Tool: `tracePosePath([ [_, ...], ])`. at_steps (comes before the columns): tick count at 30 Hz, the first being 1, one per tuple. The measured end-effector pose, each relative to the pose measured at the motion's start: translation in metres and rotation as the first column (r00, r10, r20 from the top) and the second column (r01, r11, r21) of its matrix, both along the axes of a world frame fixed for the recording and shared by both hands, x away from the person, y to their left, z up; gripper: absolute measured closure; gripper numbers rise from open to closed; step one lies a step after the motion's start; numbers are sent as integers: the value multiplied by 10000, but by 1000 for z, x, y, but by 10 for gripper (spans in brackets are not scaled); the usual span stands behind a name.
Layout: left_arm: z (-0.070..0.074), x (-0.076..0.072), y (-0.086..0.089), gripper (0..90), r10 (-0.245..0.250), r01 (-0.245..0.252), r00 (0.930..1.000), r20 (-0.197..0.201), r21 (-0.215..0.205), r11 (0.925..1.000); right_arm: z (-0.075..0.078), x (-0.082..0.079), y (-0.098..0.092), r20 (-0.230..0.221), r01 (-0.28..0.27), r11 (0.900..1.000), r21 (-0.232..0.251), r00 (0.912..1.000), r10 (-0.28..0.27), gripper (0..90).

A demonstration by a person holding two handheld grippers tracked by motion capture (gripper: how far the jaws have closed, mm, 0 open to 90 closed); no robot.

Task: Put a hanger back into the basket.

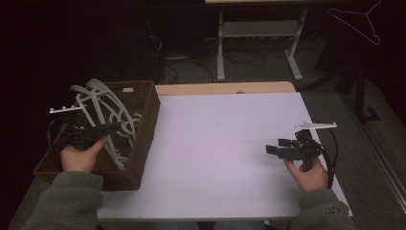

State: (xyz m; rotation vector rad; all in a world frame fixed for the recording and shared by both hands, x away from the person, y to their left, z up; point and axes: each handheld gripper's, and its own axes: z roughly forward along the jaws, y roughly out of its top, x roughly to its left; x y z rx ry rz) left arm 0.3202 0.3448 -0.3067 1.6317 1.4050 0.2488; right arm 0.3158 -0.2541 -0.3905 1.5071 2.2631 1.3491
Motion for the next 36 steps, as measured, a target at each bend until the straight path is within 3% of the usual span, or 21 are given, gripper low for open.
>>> tracePosePath([
  [14,2,-6,-28,503,-704,692,9970,326,357,9970,3,-6,-7,179,128,9999,-56,9998,-127,273],
  [28,4,-15,-57,450,-1381,1318,9886,607,976,9865,5,-9,-10,259,91,9999,-75,9996,-89,268],
  [36,0,-22,-72,416,-1739,1652,9816,787,1059,9806,7,-13,-9,372,19,10000,-85,9993,-15,258],
])
